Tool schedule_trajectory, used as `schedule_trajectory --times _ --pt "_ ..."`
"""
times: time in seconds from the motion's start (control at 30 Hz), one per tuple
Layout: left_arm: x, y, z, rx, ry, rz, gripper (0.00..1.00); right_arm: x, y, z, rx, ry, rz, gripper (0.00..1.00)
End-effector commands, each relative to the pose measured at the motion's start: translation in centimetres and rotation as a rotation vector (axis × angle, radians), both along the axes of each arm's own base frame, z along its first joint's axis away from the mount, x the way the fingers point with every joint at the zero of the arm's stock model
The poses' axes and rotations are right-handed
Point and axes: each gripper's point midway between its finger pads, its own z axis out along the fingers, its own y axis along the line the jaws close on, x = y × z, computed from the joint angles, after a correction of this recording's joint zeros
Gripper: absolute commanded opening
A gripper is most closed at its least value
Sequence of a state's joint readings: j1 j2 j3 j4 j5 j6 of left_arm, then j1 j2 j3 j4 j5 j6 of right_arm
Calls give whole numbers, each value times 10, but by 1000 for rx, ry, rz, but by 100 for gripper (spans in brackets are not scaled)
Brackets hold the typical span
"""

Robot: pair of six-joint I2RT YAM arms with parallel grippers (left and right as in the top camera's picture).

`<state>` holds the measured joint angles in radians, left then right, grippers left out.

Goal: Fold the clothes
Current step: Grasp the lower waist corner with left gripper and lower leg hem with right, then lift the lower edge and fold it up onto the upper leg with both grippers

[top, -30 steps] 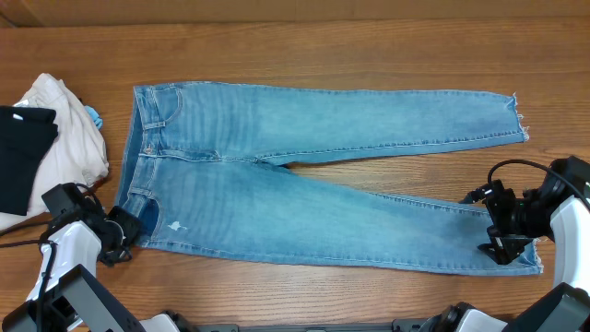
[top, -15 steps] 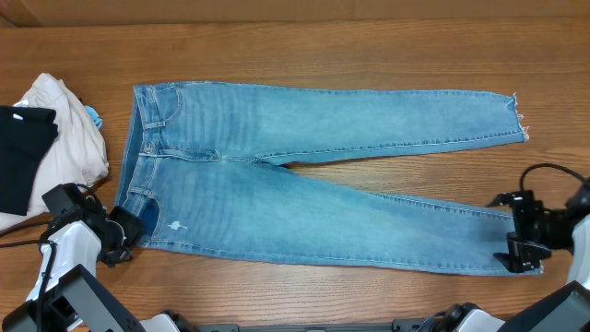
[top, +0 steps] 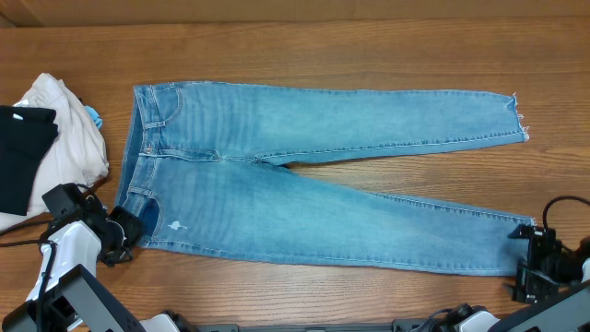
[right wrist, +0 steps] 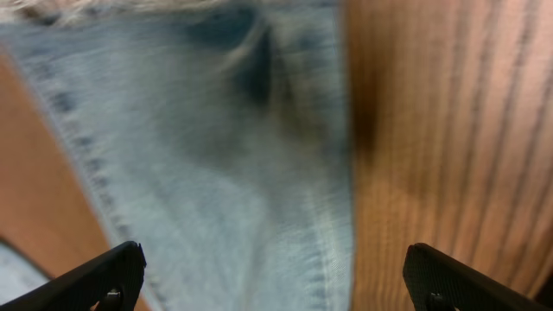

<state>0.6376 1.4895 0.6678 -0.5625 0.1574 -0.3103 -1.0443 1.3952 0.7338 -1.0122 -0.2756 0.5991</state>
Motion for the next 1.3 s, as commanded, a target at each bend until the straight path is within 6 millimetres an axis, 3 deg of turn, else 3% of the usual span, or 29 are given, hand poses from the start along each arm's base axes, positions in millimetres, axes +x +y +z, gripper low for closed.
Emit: schedule_trajectory --times 0.0,0.23,0.3,0.4,0.47,0.53,0.7,0.83,1.07,1.27 --pt "-4 -5 -5 -27 15 -18 12 -10 -3 -12 -18 38 -14 100" --pt "-7 -8 -5 -37 28 -18 13 -9 -18 -27 -103 29 -15 96" --pt "-9 -9 -5 -42 35 -18 13 -8 -19 -31 -114 23 -15 85" --pt "-10 -10 -6 -47 41 -18 13 -9 -17 -35 -117 22 -15 54" --pt "-12 -11 -6 -53 48 -18 12 -9 -17 -36 -119 21 -16 21" --pt "-14 -13 -6 -57 55 -18 7 -10 -17 -37 -119 22 -16 4" --pt "-13 -17 -3 -83 53 -20 4 -6 -22 -34 -135 7 -16 4" --pt "-7 -20 15 -114 29 -35 4 3 -37 -14 -158 -7 -18 4" --pt "6 -15 84 -68 -52 -73 4 22 -56 38 -161 -62 -17 4" --pt "-1 -18 135 -1 -117 -73 4 33 -74 90 -217 -97 -17 4"
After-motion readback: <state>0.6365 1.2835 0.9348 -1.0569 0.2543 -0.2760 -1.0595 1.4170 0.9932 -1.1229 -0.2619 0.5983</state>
